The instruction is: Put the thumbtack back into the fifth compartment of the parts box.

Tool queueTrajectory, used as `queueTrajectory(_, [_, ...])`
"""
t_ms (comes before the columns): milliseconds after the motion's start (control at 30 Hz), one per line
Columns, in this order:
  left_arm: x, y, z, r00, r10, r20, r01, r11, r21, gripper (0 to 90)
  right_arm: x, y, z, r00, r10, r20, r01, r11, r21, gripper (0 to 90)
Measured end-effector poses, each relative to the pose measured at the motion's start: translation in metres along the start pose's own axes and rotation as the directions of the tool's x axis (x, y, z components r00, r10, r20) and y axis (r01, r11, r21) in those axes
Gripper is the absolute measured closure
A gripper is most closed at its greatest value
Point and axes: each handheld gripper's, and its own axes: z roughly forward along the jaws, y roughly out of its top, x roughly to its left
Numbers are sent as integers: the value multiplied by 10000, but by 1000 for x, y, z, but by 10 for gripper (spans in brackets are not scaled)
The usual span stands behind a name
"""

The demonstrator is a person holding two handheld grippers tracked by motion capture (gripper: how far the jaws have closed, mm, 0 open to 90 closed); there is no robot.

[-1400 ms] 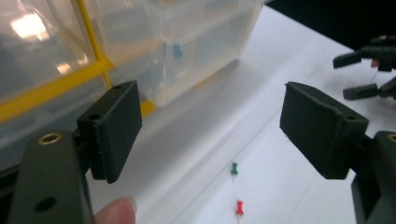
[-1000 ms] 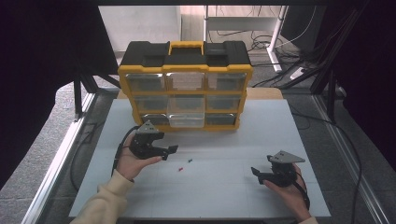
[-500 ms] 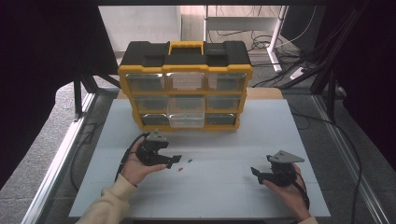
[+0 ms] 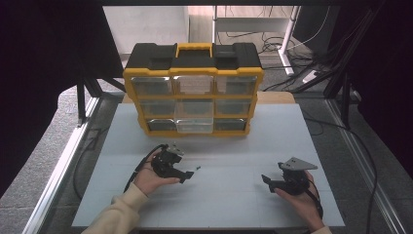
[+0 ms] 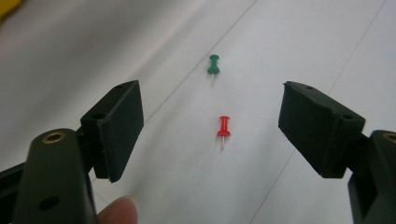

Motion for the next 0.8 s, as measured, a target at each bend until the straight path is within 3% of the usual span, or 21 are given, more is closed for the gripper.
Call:
queueTrajectory(400, [-3,-1,15,9994,332,43,-335,9960,832,282,0,0,1,10000,7,-19,-7,10000,67,192])
queueTrajectory(567, [-6,0,19,9981,617,8,-615,9932,987,350,0,0,1,10000,-17,22,17,9999,105,192])
queueTrajectory(667, [-5,0,21,9963,855,-47,-841,9877,1315,398,0,0,1,10000,-14,33,14,10000,96,191])
queueTrajectory(800, [-7,-1,21,9965,815,-209,-778,9873,1387,476,0,0,1,10000,-15,36,14,9999,109,192])
